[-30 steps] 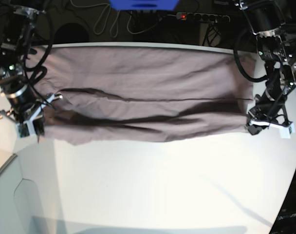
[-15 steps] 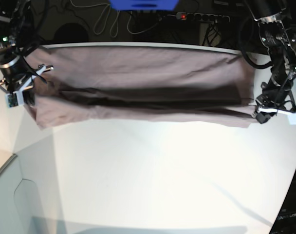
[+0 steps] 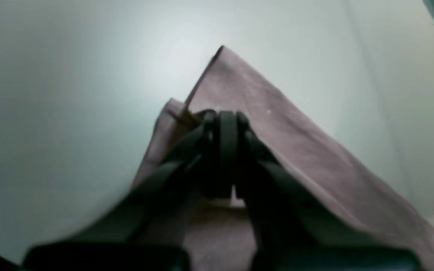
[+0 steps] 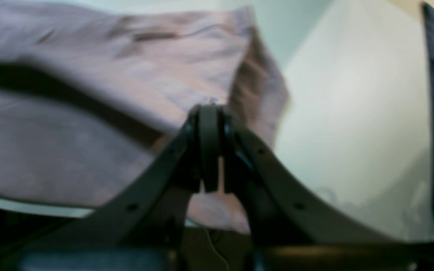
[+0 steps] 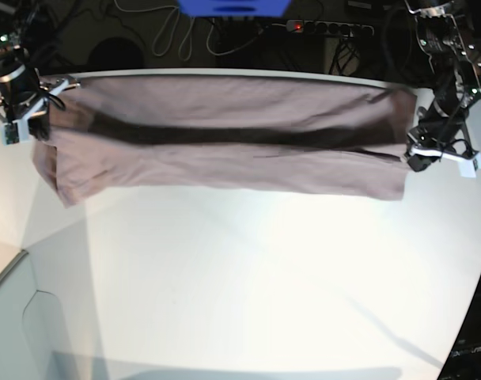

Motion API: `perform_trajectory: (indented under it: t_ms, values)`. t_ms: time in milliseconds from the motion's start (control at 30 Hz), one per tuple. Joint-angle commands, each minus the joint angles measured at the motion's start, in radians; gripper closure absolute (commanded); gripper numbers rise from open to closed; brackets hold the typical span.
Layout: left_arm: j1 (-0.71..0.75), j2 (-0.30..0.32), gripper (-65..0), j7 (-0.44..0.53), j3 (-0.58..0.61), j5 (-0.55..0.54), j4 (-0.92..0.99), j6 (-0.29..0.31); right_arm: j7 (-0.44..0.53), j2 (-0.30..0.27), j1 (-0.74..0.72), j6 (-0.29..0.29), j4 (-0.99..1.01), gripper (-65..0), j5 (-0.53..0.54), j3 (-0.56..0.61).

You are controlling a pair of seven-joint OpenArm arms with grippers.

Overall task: Layout the t-shirt on the table in an organized manner, then fold the t-shirt properly
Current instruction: 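Drag the shirt edge with both grippers back toward the collar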

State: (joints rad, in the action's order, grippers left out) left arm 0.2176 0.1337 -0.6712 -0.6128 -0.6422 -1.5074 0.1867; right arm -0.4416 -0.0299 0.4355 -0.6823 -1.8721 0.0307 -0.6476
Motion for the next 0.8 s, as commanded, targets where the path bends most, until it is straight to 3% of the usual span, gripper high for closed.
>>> perform_trajectory:
  t_ms: [0, 133, 200, 500, 767]
  values:
    - [0.006, 0.011, -0.1, 0.02, -0.003, -0.014, -0.02, 0.017, 0.022, 0.002, 0.003, -0.016, -0.019, 0.0, 0.007, -0.021]
    - [0.016, 0.011, -0.1, 0.018, -0.003, -0.012, -0.015, 0.136, 0.022, 0.031, 0.021, -0.016, -0.019, 0.0, 0.005, -0.051]
    - [0.018, 0.011, -0.1, 0.012, -0.003, -0.006, -0.012, 0.159, 0.023, 0.031, 0.044, -0.016, -0.021, 0.0, 0.007, -0.038]
    - [0.018, 0.014, -0.1, 0.018, -0.005, -0.001, -0.009, 0.165, 0.023, 0.038, 0.139, -0.016, -0.076, 0.0, 0.008, 0.065]
    - [0.007, 0.037, -0.1, 0.02, -0.019, -0.006, 0.06, 0.173, 0.023, 0.049, 0.162, -0.016, -0.082, 0.0, 0.007, 0.064]
